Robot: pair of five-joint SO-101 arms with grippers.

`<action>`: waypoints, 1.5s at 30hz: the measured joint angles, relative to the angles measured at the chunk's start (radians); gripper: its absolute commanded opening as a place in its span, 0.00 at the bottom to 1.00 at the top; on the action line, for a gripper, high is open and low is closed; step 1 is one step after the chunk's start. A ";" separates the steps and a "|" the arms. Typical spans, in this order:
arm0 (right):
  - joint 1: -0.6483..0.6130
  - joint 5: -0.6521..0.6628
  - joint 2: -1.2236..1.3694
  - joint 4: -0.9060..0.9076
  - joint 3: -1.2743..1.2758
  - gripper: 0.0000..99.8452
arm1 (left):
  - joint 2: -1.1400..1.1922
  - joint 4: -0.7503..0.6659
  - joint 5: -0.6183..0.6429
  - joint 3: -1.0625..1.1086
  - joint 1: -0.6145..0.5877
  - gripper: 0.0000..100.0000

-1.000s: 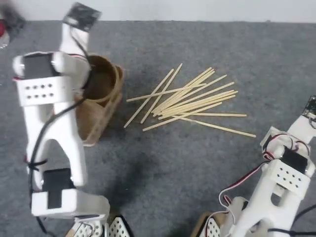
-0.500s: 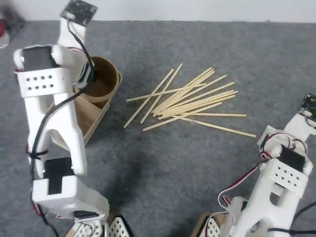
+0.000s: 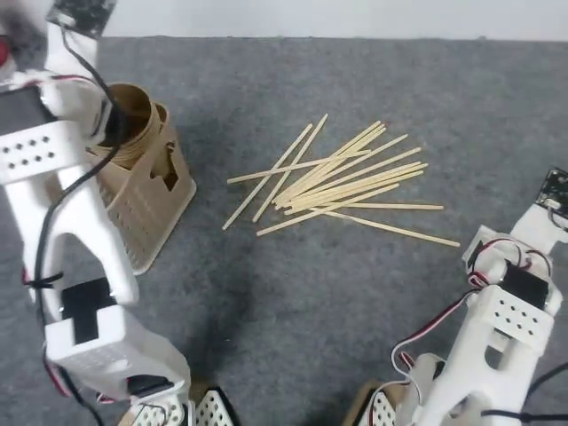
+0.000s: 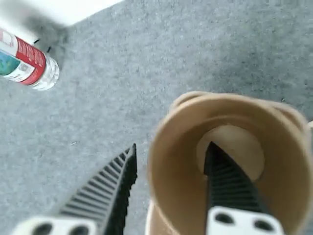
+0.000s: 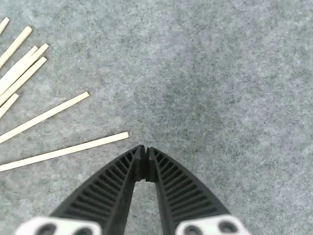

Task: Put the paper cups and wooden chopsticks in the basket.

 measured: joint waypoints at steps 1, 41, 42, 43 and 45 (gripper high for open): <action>0.000 0.000 0.000 0.000 0.000 0.01 | 0.002 0.003 -0.008 -0.009 0.000 0.22; -0.049 0.000 0.000 -0.003 0.023 0.01 | 0.749 -0.026 0.069 -0.206 -0.377 0.01; -0.049 0.000 0.000 -0.003 0.023 0.01 | 0.749 -0.017 0.066 -0.206 -0.368 0.01; -0.049 0.000 0.000 -0.003 0.023 0.01 | 0.749 -0.008 0.063 -0.206 -0.359 0.01; -0.049 0.000 0.000 -0.003 0.023 0.01 | 0.749 0.017 0.063 -0.206 -0.336 0.01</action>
